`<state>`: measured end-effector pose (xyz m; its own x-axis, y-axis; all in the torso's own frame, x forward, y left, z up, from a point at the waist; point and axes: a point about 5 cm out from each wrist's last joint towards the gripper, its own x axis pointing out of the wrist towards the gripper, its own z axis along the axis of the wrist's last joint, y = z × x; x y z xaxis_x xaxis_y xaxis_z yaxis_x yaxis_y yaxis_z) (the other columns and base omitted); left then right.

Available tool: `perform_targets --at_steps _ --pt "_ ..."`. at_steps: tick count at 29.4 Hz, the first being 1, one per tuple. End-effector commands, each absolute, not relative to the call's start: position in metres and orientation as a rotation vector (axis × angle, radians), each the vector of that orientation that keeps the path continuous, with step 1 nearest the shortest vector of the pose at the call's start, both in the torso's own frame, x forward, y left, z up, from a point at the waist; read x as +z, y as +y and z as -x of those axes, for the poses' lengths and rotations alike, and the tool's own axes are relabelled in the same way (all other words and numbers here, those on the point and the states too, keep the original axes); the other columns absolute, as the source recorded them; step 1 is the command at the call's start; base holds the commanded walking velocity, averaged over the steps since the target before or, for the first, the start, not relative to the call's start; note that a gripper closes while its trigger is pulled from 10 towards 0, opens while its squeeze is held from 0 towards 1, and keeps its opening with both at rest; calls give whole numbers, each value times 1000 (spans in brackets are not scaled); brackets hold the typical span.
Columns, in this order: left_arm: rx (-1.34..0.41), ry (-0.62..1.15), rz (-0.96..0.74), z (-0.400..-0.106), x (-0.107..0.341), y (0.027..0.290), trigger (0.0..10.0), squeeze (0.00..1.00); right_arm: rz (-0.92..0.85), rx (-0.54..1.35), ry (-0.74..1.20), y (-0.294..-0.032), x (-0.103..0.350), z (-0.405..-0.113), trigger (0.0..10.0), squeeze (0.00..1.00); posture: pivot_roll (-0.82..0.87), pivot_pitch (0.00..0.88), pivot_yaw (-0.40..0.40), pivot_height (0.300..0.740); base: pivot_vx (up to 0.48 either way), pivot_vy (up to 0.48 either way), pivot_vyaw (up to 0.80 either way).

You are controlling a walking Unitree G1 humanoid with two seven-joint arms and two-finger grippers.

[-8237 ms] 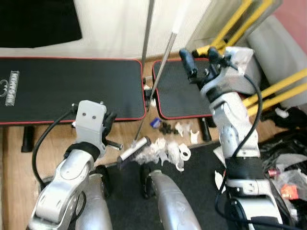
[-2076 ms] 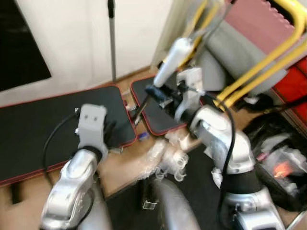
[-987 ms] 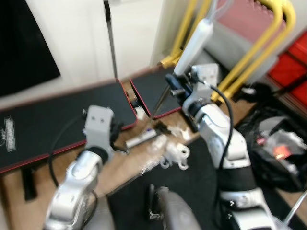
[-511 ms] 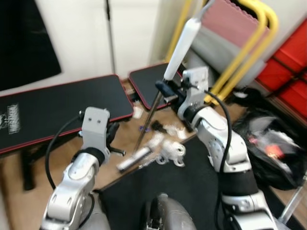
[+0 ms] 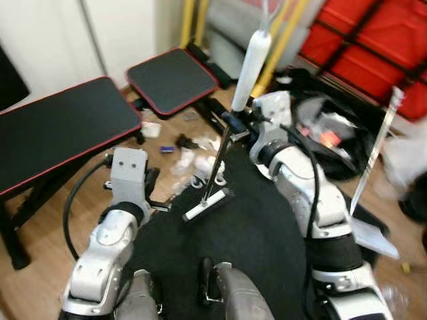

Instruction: Sweep floor

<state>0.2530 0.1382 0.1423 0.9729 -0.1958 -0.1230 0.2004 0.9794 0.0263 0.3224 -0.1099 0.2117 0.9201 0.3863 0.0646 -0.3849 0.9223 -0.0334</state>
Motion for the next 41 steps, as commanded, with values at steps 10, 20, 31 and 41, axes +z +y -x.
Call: perform_targets --at_steps 10,20,31,41 --pt "-229 120 -30 -252 139 137 10000 0 50 327 -101 -116 212 -317 10000 0 -83 187 -200 740 -24 0 -800" --pt "-238 106 -33 -254 138 140 10000 0 36 303 -108 -117 210 -318 10000 0 -80 160 -202 740 69 0 -726" --pt "-248 96 -33 -257 136 138 10000 0 11 307 -125 -112 209 -318 10000 0 -78 132 -201 740 429 0 -364" --pt "-250 54 -18 -268 140 133 10000 0 -19 347 -179 -109 220 -322 10000 0 -92 89 -212 740 418 0 0"
